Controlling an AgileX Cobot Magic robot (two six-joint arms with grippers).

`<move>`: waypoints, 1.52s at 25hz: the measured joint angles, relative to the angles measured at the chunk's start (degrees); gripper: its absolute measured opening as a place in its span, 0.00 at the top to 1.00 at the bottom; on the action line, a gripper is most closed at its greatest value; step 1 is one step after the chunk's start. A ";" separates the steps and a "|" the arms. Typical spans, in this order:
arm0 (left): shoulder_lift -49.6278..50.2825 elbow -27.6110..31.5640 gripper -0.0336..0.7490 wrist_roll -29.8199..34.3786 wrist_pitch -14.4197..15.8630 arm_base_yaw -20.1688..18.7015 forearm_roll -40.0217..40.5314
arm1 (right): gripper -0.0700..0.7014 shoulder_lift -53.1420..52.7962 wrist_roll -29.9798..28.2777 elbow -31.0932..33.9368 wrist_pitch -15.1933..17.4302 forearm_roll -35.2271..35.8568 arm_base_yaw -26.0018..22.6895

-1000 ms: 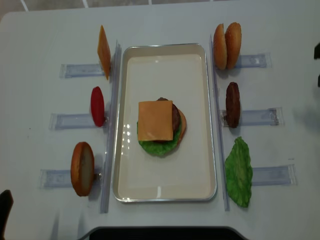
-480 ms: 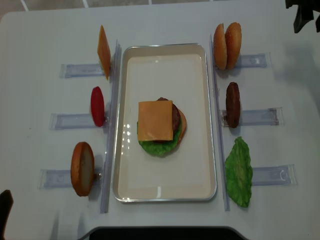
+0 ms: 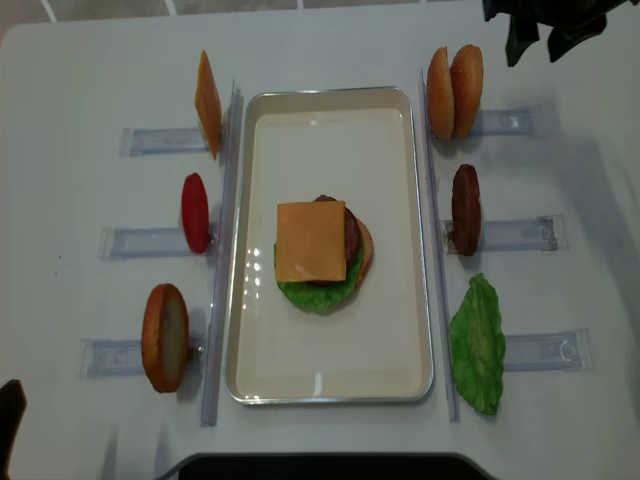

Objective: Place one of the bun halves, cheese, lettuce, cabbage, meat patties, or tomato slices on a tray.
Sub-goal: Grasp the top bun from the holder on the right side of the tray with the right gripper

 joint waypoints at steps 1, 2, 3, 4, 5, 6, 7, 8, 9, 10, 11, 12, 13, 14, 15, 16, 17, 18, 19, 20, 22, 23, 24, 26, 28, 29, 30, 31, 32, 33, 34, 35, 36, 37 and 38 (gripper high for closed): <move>0.00 0.00 0.30 0.00 0.00 0.00 0.00 | 0.42 0.00 1.20 0.00 -0.27 0.05 1.41; 0.00 0.00 0.30 0.00 0.00 0.00 0.00 | 0.42 0.00 2.04 0.00 -0.59 0.11 2.46; 0.00 0.00 0.30 0.00 0.00 0.00 0.00 | 0.42 0.00 3.01 0.00 -0.87 0.11 3.58; 0.00 0.00 0.30 0.00 0.00 0.00 0.00 | 0.42 0.00 3.84 0.00 -1.19 0.11 4.58; 0.00 0.00 0.30 0.00 0.00 0.00 0.00 | 0.42 0.00 4.57 0.00 -1.52 0.11 5.48; 0.00 0.00 0.30 0.00 0.00 0.00 0.00 | 0.42 0.00 5.14 0.00 -1.64 0.11 6.18; 0.00 0.00 0.30 0.00 0.00 0.00 0.00 | 0.42 0.00 5.79 0.00 -1.96 0.11 6.91; 0.00 0.00 0.30 0.00 0.00 0.00 0.00 | 0.42 0.00 6.11 0.00 -2.27 0.18 7.53; 0.00 0.00 0.30 0.00 0.00 0.00 0.00 | 0.42 0.13 6.26 0.00 -2.55 0.31 7.96; 0.00 0.00 0.30 0.00 0.00 0.00 0.00 | 0.42 0.31 6.33 0.00 -2.72 0.59 8.33; 0.00 0.00 0.30 0.00 0.00 0.00 0.00 | 0.42 0.75 6.39 -0.07 -2.93 1.26 8.63; 0.00 0.00 0.30 0.00 0.00 0.00 0.00 | 0.42 1.18 6.39 -0.44 -2.98 1.74 8.73; 0.00 0.00 0.30 0.00 0.00 0.00 0.00 | 0.42 1.71 6.39 -0.97 -3.10 2.12 8.79; 0.00 0.00 0.30 0.00 0.00 0.00 0.00 | 0.42 2.40 6.39 -1.52 -3.19 2.54 8.84; 0.00 0.00 0.30 0.00 0.00 0.00 0.00 | 0.42 3.10 6.51 -2.24 -3.32 2.97 8.84; 0.00 0.00 0.30 0.00 0.00 0.00 0.00 | 0.42 3.71 6.50 -2.94 -3.50 3.10 8.90; 0.00 0.00 0.30 0.00 0.00 0.00 0.00 | 0.42 4.15 6.50 -3.49 -3.63 3.21 8.90; 0.00 0.00 0.30 0.00 0.00 0.00 0.00 | 0.42 4.72 6.50 -4.12 -3.91 3.33 8.90; 0.00 0.00 0.30 0.00 0.00 0.00 0.00 | 0.42 5.20 6.50 -4.66 -4.29 3.39 8.90; 0.00 0.00 0.30 0.00 0.00 0.00 0.00 | 0.42 5.66 6.44 -5.11 -4.54 3.39 8.90; 0.00 0.00 0.30 0.00 0.00 0.00 0.00 | 0.42 6.80 5.84 -5.57 -4.95 3.44 8.90; 0.00 0.00 0.30 0.00 0.00 0.00 0.00 | 0.42 7.35 5.70 -5.56 -5.02 3.39 8.90; 0.00 0.00 0.30 0.00 0.00 0.00 0.00 | 0.42 7.91 5.67 -5.56 -5.02 3.32 8.90; 0.00 0.00 0.30 0.00 0.00 0.00 0.00 | 0.42 8.91 5.53 -5.56 -5.22 2.75 8.90; 0.00 0.00 0.30 0.00 0.00 0.00 0.00 | 0.42 9.57 5.53 -5.56 -5.48 2.25 8.90; 0.00 0.00 0.30 0.00 0.00 0.00 0.00 | 0.42 9.94 5.46 -5.56 -5.68 1.98 8.90; 0.00 0.00 0.30 0.00 0.00 0.00 0.00 | 0.42 10.18 5.23 -5.56 -6.02 1.73 8.90; 0.00 0.00 0.30 0.00 0.00 0.00 0.00 | 0.42 10.47 5.14 -5.56 -6.38 1.63 8.90; 0.00 0.00 0.30 0.00 0.00 0.00 0.00 | 0.42 10.71 4.95 -5.59 -6.81 1.56 8.90; 0.00 0.00 0.30 0.00 0.00 0.00 0.00 | 0.42 10.93 4.60 -5.59 -7.24 1.48 8.90; 0.00 0.00 0.30 0.00 0.00 0.00 0.00 | 0.42 11.08 4.25 -5.59 -7.64 1.44 8.90; 0.00 0.00 0.30 0.00 0.00 0.00 0.00 | 0.42 11.27 4.08 -5.59 -7.90 1.39 8.90; 0.00 0.00 0.30 0.00 0.00 0.00 0.00 | 0.42 11.37 4.01 -5.59 -8.21 1.12 8.90; 0.00 0.00 0.30 0.00 0.00 0.00 0.00 | 0.42 11.49 3.87 -5.59 -8.53 0.90 8.90; 0.00 0.00 0.30 0.00 0.00 0.00 0.00 | 0.42 11.62 3.75 -5.59 -8.91 0.77 8.90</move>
